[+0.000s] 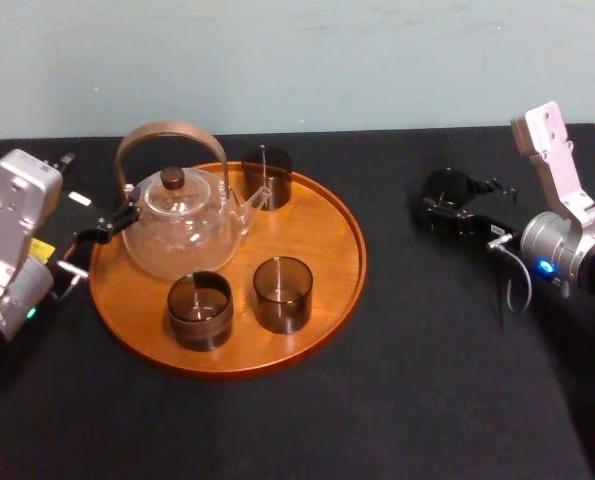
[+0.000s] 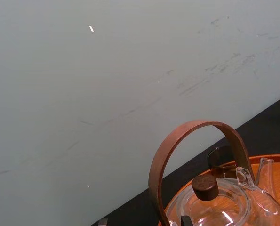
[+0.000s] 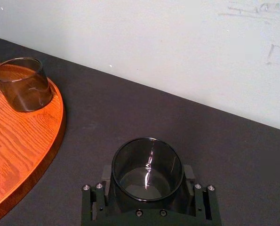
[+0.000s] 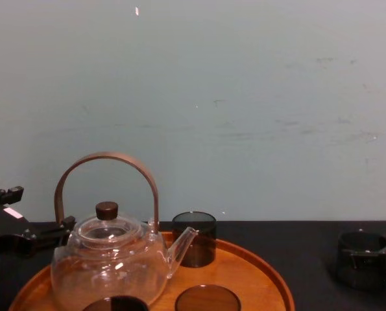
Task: Pick up the glass from the table and place it on the tray.
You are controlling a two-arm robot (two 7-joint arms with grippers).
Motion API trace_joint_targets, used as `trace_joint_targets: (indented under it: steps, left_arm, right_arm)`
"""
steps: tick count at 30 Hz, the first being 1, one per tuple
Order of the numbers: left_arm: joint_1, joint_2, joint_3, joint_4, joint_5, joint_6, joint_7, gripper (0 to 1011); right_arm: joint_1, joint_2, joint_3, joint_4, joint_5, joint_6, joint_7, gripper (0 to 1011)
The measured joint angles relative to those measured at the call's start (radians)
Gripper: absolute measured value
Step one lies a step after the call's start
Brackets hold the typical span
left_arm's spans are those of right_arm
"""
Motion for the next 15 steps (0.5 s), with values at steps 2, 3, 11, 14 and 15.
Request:
trace_joint_targets:
  steps: [2, 3, 11, 14, 15]
  left_arm:
    - [0.000, 0.000, 0.000, 0.000, 0.000, 0.000, 0.000, 1009]
    - [0.000, 0.000, 0.000, 0.000, 0.000, 0.000, 0.000, 1009]
    - [0.000, 0.000, 0.000, 0.000, 0.000, 0.000, 0.000, 1010]
    - [0.000, 0.000, 0.000, 0.000, 0.000, 0.000, 0.000, 1010]
    - [0.000, 0.000, 0.000, 0.000, 0.000, 0.000, 0.000, 1010]
  right_arm:
    - [0.000, 0.000, 0.000, 0.000, 0.000, 0.000, 0.000, 898]
    - [0.000, 0.000, 0.000, 0.000, 0.000, 0.000, 0.000, 898]
    - [0.000, 0.000, 0.000, 0.000, 0.000, 0.000, 0.000, 898]
    - [0.000, 0.000, 0.000, 0.000, 0.000, 0.000, 0.000, 898]
    - [0.000, 0.000, 0.000, 0.000, 0.000, 0.000, 0.000, 898]
